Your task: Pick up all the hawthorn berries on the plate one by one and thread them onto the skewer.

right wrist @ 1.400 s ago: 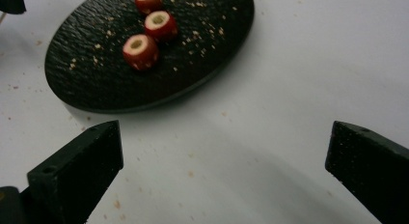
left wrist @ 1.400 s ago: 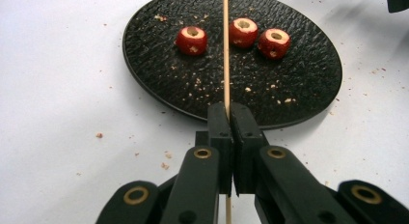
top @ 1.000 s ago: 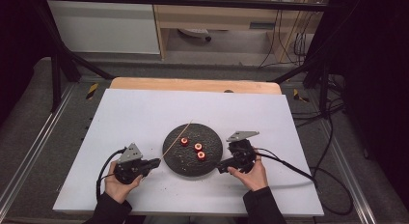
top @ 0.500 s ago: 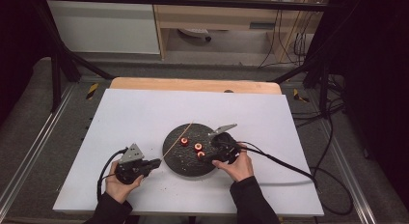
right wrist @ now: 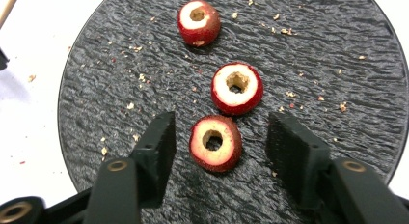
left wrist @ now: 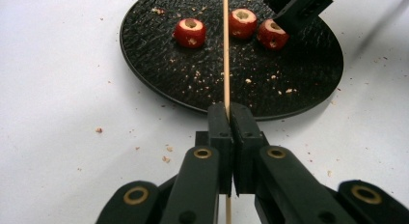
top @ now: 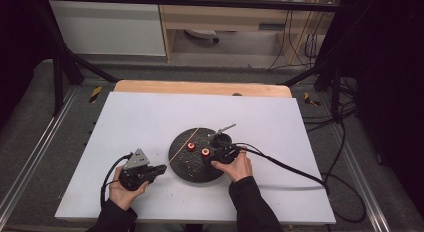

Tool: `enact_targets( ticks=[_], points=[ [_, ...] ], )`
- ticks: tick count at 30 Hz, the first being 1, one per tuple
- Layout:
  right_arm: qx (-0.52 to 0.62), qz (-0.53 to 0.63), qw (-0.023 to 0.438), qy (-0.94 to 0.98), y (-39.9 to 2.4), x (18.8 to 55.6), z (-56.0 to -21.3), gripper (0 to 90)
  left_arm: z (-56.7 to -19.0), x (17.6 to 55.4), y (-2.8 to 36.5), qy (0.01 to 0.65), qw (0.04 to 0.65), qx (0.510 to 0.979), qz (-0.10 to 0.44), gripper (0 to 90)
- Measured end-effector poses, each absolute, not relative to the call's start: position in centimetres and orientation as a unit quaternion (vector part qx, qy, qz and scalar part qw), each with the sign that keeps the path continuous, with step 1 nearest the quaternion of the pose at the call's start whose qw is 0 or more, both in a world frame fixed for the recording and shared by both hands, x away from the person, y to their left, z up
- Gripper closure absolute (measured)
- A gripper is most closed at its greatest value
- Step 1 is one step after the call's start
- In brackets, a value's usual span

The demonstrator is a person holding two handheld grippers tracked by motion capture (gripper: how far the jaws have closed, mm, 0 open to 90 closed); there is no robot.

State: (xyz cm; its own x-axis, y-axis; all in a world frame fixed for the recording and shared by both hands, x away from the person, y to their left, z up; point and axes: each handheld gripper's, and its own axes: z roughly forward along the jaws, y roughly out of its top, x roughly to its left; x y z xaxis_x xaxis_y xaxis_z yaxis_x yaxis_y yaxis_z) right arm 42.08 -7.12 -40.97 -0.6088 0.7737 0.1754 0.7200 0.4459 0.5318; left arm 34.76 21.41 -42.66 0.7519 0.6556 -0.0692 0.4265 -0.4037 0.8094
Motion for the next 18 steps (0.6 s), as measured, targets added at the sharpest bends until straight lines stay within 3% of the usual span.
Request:
enact_targets(
  ticks=[18],
  points=[
    [0.475, 0.27, 0.007, 0.838, -6.69, 42.84, -41.87, 60.7, -42.66, 34.73, 21.13, 0.323, 0.433, 0.831, 0.132, 87.8]
  ],
)
